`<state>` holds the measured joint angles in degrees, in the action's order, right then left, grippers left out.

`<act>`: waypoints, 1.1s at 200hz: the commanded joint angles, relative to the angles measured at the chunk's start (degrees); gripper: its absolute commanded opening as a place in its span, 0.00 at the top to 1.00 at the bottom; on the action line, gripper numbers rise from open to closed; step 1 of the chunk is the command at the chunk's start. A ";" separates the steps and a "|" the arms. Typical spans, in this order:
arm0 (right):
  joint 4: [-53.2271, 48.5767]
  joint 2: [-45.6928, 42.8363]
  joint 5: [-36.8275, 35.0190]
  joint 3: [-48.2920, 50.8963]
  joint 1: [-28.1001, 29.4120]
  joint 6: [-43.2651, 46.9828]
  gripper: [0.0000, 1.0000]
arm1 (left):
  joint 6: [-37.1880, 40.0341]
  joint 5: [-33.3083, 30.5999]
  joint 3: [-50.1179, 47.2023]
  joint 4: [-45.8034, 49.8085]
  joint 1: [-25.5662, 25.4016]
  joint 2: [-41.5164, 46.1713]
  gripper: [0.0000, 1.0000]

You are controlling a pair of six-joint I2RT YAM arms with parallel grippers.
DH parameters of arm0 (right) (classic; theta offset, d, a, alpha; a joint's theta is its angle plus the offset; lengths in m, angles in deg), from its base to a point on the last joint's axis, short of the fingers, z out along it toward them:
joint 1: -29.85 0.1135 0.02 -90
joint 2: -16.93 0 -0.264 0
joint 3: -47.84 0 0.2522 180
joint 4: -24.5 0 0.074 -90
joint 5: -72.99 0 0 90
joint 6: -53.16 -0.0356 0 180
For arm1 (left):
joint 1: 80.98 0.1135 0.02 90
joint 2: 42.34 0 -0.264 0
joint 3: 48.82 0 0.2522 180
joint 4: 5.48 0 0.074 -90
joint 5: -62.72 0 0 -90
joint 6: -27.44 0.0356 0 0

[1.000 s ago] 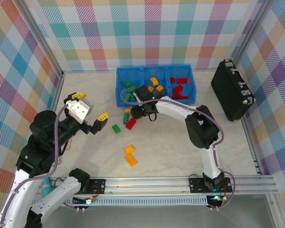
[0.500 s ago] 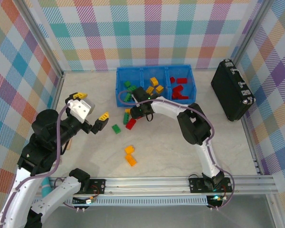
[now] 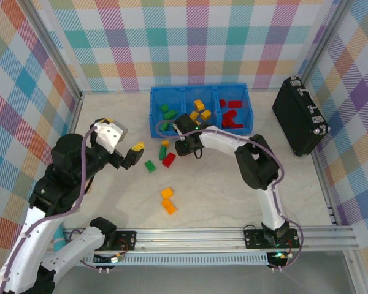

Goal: Sort the legos into containers by color
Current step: Pick up the lego from the center of the table, then place the lego in the container.

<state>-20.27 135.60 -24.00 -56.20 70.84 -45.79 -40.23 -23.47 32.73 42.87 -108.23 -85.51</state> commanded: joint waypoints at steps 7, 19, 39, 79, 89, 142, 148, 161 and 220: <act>-3.84 -14.09 -1.06 2.05 -3.49 3.82 0.64 | -6.90 0.71 2.23 2.19 -0.52 -1.61 0.00; -5.04 -18.48 -1.53 2.69 -5.44 5.21 0.63 | -9.82 0.13 2.52 2.54 -0.52 -1.88 0.00; -5.45 -23.09 -2.20 3.39 -9.97 8.21 0.60 | -16.37 -0.80 2.27 2.48 -0.48 -1.74 0.00; 1.11 -22.56 -1.74 5.33 -20.26 11.20 0.60 | -32.99 -4.58 2.26 7.08 -0.52 -2.05 0.02; 2.86 -21.10 -2.14 5.06 -22.14 11.05 0.60 | -36.92 -5.85 2.17 9.83 -0.52 -2.42 0.04; 5.91 -10.00 -4.53 -0.56 -26.70 11.58 0.59 | -58.85 1.50 -7.07 16.65 -0.58 -0.43 0.00; 6.16 -9.40 -4.10 -0.89 -26.98 11.57 0.59 | -60.84 1.80 -9.08 16.65 -0.67 0.62 0.00; 6.53 -8.37 -2.93 -1.65 -27.36 11.59 0.55 | -64.80 1.45 -13.12 16.89 -0.90 2.98 0.01; 7.41 -4.53 2.55 -2.73 -29.39 10.25 0.39 | -71.81 -4.30 -21.03 16.22 -6.59 2.53 0.04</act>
<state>-14.78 129.08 -24.76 -57.41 42.10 -34.88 -106.72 -25.06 13.19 60.16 -111.38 -81.25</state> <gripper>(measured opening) 0.579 0.964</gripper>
